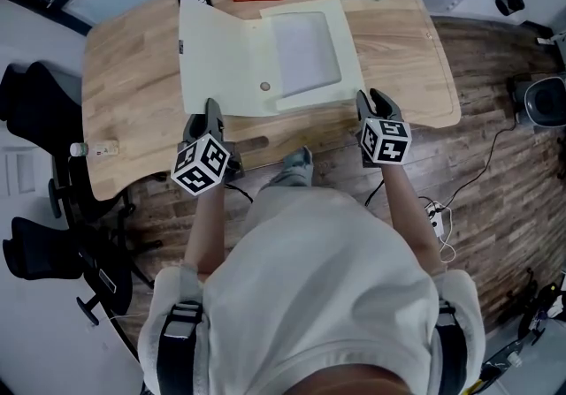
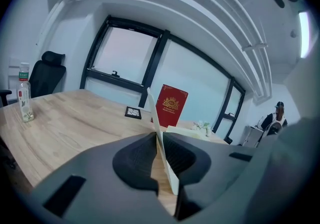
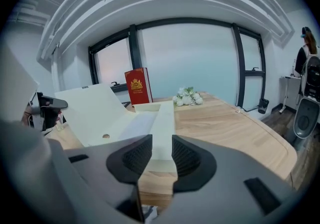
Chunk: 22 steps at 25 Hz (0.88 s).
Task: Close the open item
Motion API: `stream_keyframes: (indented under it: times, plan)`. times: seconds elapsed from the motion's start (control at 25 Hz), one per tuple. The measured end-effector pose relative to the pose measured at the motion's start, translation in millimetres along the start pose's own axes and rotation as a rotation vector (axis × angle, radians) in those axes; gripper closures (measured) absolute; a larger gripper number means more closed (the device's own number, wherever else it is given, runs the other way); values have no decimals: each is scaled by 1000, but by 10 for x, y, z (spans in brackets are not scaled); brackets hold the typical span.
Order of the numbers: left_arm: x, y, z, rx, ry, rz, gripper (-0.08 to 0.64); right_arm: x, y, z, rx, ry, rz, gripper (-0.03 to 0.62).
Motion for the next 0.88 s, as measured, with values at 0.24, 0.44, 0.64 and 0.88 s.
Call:
stream_keyframes:
  times: [0.24, 0.44, 0.64, 0.88]
  plan:
    - [-77, -53, 51, 27, -19, 31, 511, 123, -5, 154, -30, 52, 59, 451]
    - [-125, -146, 90, 60, -28, 45, 515, 201, 23, 199, -69, 74, 88, 451]
    - [-155, -239, 118, 94, -31, 53, 517, 251, 75, 202, -69, 84, 93, 451]
    - [-155, -369, 148, 137, -31, 61, 517, 260, 80, 210, -66, 84, 96, 451]
Point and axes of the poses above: the fingertips, and each gripper's own axes: z forward along the fingers, y to its left, x out of its underside, the point moved 10 cm from there along -z, backward along the fingers, and after that the axes turned 8 degrees about -z, right-handed, at the moved point
